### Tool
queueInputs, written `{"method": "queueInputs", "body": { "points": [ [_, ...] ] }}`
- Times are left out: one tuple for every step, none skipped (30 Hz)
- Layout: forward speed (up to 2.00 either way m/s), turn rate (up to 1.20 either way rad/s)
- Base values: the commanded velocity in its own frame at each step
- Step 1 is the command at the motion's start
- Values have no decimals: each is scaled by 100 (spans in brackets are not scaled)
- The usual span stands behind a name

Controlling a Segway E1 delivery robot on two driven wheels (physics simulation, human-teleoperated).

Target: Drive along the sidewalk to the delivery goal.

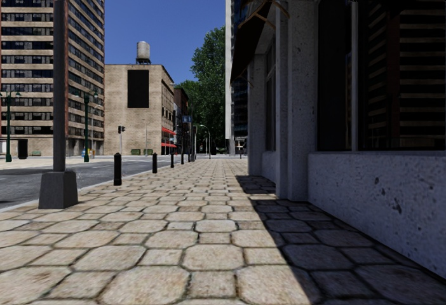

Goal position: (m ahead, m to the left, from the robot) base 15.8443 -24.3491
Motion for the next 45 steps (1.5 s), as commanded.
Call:
{"method": "queueInputs", "body": {
  "points": [
    [200,0],
    [200,0],
    [200,0],
    [200,0],
    [200,0],
    [200,0],
    [200,0],
    [200,0],
    [200,0],
    [200,0],
    [200,0],
    [200,0],
    [200,0],
    [200,0],
    [200,0],
    [200,0],
    [200,0],
    [200,0],
    [200,0],
    [200,0],
    [200,0],
    [200,0],
    [200,0],
    [200,0],
    [200,0],
    [200,0],
    [200,0],
    [200,0],
    [200,0],
    [200,0],
    [200,0],
    [200,0],
    [200,0],
    [200,0],
    [200,0],
    [200,0],
    [200,0],
    [200,0],
    [200,0],
    [200,0],
    [200,0],
    [200,0],
    [200,0],
    [200,0],
    [200,0]
  ]
}}
